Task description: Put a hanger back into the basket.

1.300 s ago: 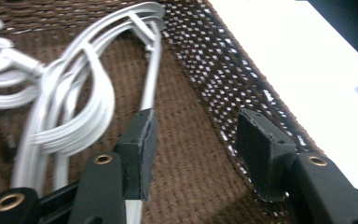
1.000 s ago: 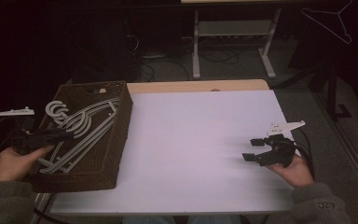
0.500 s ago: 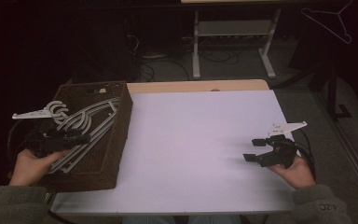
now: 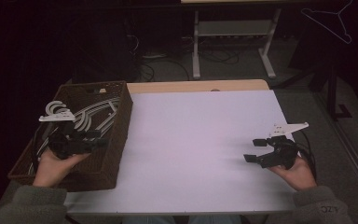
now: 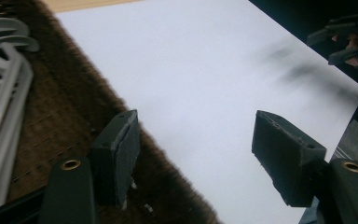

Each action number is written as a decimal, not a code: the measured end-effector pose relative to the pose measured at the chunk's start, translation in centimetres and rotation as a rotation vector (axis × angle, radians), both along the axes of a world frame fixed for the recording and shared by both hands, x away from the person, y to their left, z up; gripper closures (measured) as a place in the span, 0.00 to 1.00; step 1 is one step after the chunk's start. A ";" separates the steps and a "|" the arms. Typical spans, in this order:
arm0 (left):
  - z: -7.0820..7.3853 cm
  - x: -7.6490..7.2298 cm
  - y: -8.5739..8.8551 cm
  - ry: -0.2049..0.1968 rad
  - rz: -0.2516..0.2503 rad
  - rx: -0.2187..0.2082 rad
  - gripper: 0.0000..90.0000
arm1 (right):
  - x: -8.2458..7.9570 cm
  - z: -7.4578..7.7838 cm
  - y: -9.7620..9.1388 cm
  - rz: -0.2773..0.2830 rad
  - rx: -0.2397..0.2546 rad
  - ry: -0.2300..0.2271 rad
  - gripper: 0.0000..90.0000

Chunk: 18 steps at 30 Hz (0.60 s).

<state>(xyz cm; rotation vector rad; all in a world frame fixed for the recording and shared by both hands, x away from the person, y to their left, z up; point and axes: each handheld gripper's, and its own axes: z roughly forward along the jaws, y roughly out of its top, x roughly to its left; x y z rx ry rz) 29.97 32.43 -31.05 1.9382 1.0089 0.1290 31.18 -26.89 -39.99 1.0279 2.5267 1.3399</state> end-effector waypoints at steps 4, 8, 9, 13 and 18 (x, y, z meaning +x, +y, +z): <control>-0.3 0.1 -1.4 -0.004 -0.015 0.000 0.34 | -0.1 0.1 0.0 -0.002 0.005 -0.008 0.20; -0.5 0.0 -2.7 -0.014 -0.035 0.015 0.34 | -0.3 0.2 -0.1 -0.004 0.008 -0.012 0.20; -0.6 0.0 -3.0 -0.013 -0.040 0.014 0.34 | -0.3 0.2 -0.1 -0.008 0.011 -0.008 0.20; -1.1 0.1 -4.3 -0.011 -0.052 0.019 0.32 | -0.3 0.2 -0.2 -0.010 0.011 -0.006 0.20; -1.2 -0.4 -6.2 -0.028 -0.082 0.039 0.31 | -0.4 0.2 -0.2 -0.009 0.010 -0.014 0.20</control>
